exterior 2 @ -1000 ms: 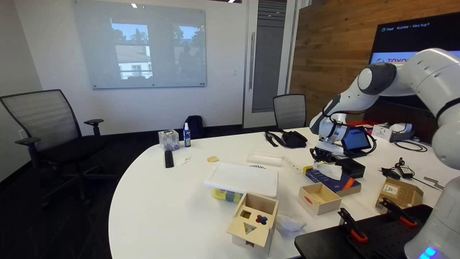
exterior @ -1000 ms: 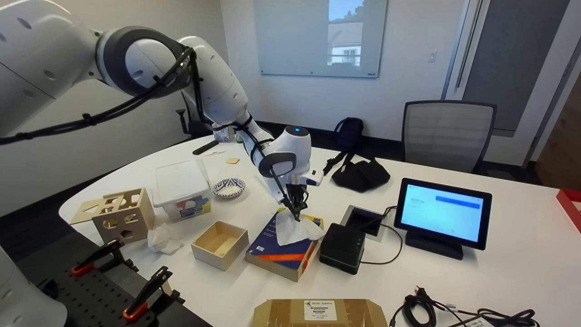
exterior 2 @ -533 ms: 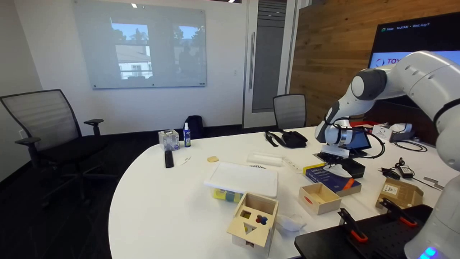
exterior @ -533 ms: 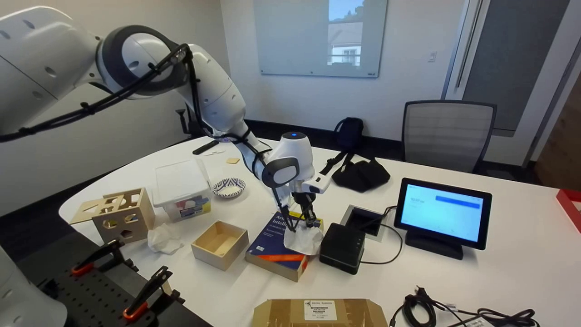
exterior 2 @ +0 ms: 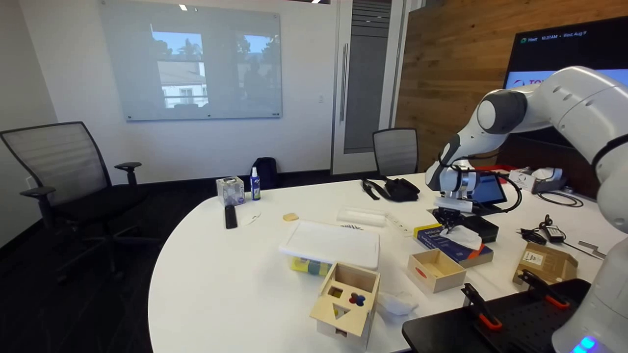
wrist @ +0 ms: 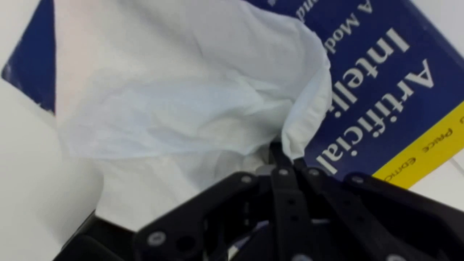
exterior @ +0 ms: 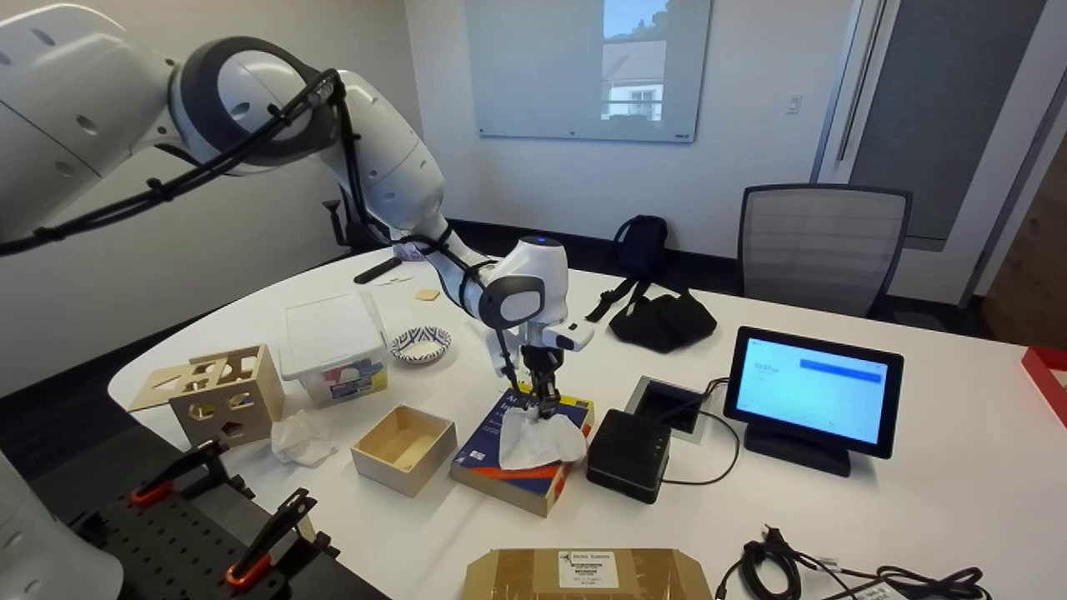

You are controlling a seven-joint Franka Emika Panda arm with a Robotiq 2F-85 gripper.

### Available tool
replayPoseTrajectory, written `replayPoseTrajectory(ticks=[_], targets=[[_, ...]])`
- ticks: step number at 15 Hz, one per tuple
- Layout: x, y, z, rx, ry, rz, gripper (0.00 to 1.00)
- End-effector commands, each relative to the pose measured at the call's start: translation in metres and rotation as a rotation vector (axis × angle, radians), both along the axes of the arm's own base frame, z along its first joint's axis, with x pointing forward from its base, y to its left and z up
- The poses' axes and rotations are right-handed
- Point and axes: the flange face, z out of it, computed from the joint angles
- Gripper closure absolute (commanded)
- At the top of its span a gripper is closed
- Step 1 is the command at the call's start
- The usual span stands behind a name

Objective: Use the paper towel to clean the book

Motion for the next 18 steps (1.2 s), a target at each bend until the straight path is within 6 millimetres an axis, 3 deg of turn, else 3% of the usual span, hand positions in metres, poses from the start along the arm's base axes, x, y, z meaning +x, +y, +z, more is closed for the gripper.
replayPoseTrajectory(ticks=[1,5,8,13,18], targets=[[-0.001,0.031,-0.004,0.091,0.082,0.06,1.0],[0.006,0.056,-0.014,0.152,0.112,0.117,1.0],[0.01,0.057,-0.014,0.116,0.081,0.102,1.0],[0.005,0.037,-0.004,0.014,0.022,0.015,1.0],[-0.014,0.002,0.003,-0.132,-0.038,-0.146,1.0]])
